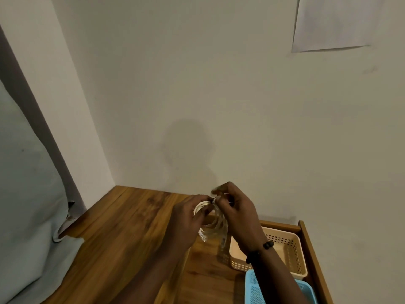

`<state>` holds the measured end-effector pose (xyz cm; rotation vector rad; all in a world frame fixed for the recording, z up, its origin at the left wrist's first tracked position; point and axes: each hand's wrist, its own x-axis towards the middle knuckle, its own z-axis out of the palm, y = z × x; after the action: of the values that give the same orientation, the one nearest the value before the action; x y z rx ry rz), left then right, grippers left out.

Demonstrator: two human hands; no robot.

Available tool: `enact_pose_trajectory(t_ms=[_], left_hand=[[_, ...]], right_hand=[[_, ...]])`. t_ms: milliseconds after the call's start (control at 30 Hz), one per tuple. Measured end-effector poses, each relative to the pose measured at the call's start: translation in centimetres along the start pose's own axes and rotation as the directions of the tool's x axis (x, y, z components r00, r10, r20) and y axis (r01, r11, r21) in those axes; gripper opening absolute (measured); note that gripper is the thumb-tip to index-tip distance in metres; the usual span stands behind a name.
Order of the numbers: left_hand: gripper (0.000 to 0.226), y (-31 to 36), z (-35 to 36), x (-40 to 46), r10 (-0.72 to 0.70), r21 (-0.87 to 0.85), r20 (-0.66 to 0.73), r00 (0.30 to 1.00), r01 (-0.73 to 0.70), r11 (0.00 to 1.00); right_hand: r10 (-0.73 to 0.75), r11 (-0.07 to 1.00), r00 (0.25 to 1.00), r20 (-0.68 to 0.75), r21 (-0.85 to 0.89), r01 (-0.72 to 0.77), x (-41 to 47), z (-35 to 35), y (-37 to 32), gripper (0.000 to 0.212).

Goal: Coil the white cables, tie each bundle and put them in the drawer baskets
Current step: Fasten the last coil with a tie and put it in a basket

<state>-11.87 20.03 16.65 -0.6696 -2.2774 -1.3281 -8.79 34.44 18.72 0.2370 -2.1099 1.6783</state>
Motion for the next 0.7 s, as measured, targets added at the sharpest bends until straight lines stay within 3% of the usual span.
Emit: enact_pose_trajectory(t_ms=[167, 333, 700], left_hand=[[0.023, 0.2, 0.1, -0.3, 0.039, -0.004, 0.057, 0.998, -0.039, 0.999], [0.024, 0.5, -0.4, -0.5, 0.087, -0.07, 0.068, 0.994, -0.082, 0.994], [0.027, 1.2, 0.1, -0.8, 0.001, -0.099, -0.014, 1.0, -0.002, 0.995]], right_hand=[[-0.031, 0.998, 0.999, 0.019, -0.048, 0.032, 0.6, -0.2, 0.5, 0.009], [0.001, 0.994, 0.985, 0.172, -0.106, 0.018, 1.9, -1.5, 0.4, 0.009], [0.059, 0.996, 0.946, 0.318, 0.046, -0.078, 3.7, -2.2, 1.1, 0.012]])
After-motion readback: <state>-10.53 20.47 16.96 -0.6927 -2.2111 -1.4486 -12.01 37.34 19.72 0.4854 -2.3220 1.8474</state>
